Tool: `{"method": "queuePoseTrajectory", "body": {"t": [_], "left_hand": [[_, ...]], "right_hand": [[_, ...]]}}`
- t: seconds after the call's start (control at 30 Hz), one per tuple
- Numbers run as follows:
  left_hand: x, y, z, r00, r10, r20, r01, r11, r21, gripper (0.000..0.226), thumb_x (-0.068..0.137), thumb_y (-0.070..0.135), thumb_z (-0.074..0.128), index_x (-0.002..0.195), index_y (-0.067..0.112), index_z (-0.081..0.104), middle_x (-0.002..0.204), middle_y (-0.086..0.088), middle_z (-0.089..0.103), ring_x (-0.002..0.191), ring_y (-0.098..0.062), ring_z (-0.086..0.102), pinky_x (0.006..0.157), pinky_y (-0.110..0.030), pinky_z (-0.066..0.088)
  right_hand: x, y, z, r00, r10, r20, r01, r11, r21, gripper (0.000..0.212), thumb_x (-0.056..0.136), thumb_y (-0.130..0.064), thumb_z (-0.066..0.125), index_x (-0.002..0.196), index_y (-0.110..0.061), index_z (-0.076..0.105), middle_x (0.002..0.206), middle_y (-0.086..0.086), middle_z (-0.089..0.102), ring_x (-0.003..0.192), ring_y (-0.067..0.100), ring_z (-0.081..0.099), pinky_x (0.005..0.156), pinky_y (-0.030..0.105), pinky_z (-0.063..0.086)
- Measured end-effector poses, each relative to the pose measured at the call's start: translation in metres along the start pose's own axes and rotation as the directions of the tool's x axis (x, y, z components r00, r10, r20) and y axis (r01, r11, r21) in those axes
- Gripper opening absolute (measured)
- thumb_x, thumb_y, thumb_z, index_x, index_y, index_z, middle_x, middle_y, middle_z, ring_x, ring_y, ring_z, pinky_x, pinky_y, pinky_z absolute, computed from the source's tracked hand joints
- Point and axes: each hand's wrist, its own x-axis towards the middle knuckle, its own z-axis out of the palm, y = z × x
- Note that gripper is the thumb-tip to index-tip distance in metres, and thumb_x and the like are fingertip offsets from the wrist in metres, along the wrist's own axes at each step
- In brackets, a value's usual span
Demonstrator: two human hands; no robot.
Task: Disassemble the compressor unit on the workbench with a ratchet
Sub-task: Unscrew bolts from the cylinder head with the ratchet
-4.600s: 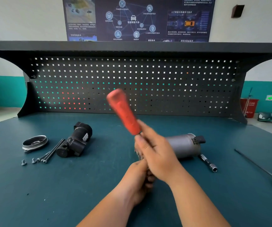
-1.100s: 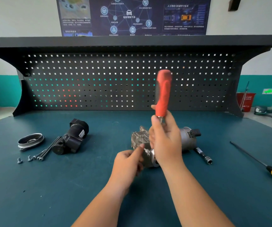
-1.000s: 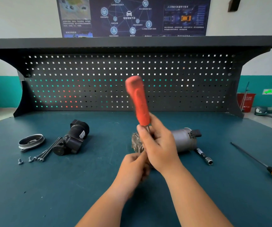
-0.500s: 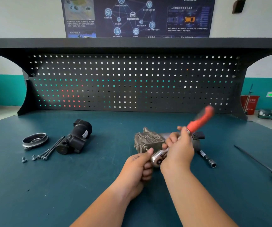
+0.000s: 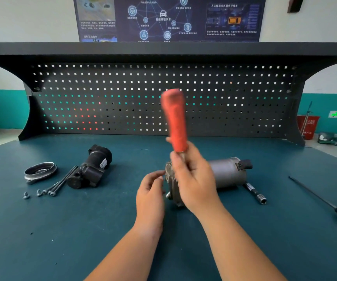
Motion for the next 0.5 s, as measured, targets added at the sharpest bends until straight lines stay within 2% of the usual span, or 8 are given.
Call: {"method": "queuePoseTrajectory", "body": {"t": [0.07,0.13,0.17,0.23,0.27,0.33,0.4,0.5], "left_hand": [[-0.005,0.002,0.002,0.983,0.004,0.185,-0.002,1.0,-0.013,0.025,0.095,0.014,0.047,0.091,0.021,0.071,0.091,-0.002,0.069,0.085,-0.018,0.063,0.074,-0.034,0.051],[-0.008,0.003,0.003,0.96,0.0,0.28,0.001,1.0,-0.002,0.028,0.095,0.014,0.048,0.083,0.024,0.071,0.084,-0.006,0.067,0.077,-0.019,0.061,0.066,-0.032,0.051],[-0.007,0.003,0.004,0.96,-0.014,0.279,0.016,1.0,-0.006,0.026,0.094,0.014,0.05,0.085,0.025,0.071,0.086,-0.008,0.067,0.077,-0.02,0.061,0.066,-0.031,0.052],[-0.005,0.001,0.003,0.971,-0.051,0.234,0.052,0.999,-0.001,0.019,0.093,0.013,0.054,0.099,0.023,0.069,0.103,-0.011,0.067,0.086,-0.021,0.062,0.074,-0.032,0.053],[-0.003,0.0,0.003,0.976,-0.053,0.211,0.052,0.999,0.01,0.019,0.092,0.013,0.055,0.103,0.021,0.068,0.107,-0.01,0.067,0.088,-0.019,0.062,0.074,-0.029,0.051],[-0.003,0.0,0.003,0.981,-0.033,0.19,0.029,0.999,0.023,0.019,0.091,0.013,0.058,0.104,0.023,0.067,0.106,-0.002,0.068,0.088,-0.01,0.062,0.067,-0.017,0.047],[-0.004,0.0,0.004,0.982,-0.012,0.187,0.004,0.999,0.045,0.018,0.09,0.013,0.059,0.101,0.025,0.067,0.106,0.002,0.067,0.091,-0.007,0.061,0.066,-0.014,0.044],[-0.003,-0.001,0.003,0.983,-0.017,0.185,0.004,0.998,0.068,0.017,0.089,0.013,0.06,0.098,0.026,0.068,0.102,0.004,0.067,0.088,-0.002,0.061,0.064,-0.012,0.043]], "right_hand": [[0.0,0.002,-0.003,0.981,-0.065,0.183,0.094,0.984,-0.154,0.03,0.091,-0.027,0.05,0.116,-0.043,0.047,0.076,-0.034,0.057,0.075,-0.01,0.054,0.073,0.01,0.039],[0.002,0.002,-0.007,0.966,-0.091,0.242,0.139,0.972,-0.19,0.036,0.091,-0.026,0.051,0.121,-0.044,0.043,0.088,-0.041,0.057,0.088,-0.015,0.055,0.081,0.008,0.039],[0.002,0.002,-0.008,0.966,-0.109,0.235,0.156,0.969,-0.192,0.035,0.091,-0.026,0.05,0.12,-0.045,0.044,0.087,-0.041,0.057,0.087,-0.015,0.055,0.081,0.009,0.039],[0.002,0.002,-0.008,0.985,-0.101,0.143,0.124,0.98,-0.159,0.029,0.09,-0.028,0.048,0.115,-0.041,0.049,0.074,-0.033,0.057,0.073,-0.006,0.054,0.074,0.016,0.041],[0.002,0.001,-0.007,0.997,-0.06,0.058,0.065,0.993,-0.1,0.023,0.09,-0.028,0.048,0.111,-0.036,0.053,0.065,-0.026,0.053,0.064,-0.001,0.049,0.067,0.019,0.04],[0.003,0.0,-0.004,0.986,0.086,-0.143,-0.07,0.991,0.111,0.008,0.095,-0.023,0.048,0.099,-0.026,0.054,0.053,-0.017,0.043,0.05,0.001,0.037,0.053,0.016,0.034],[0.007,0.001,-0.003,0.898,0.288,-0.332,-0.187,0.935,0.302,0.015,0.1,-0.017,0.043,0.085,-0.018,0.044,0.047,-0.013,0.037,0.041,0.001,0.031,0.042,0.014,0.029],[0.01,0.001,-0.009,0.715,0.547,-0.436,-0.246,0.78,0.576,0.026,0.101,-0.02,0.037,0.076,-0.017,0.034,0.041,-0.013,0.031,0.035,0.002,0.025,0.036,0.015,0.025]]}}
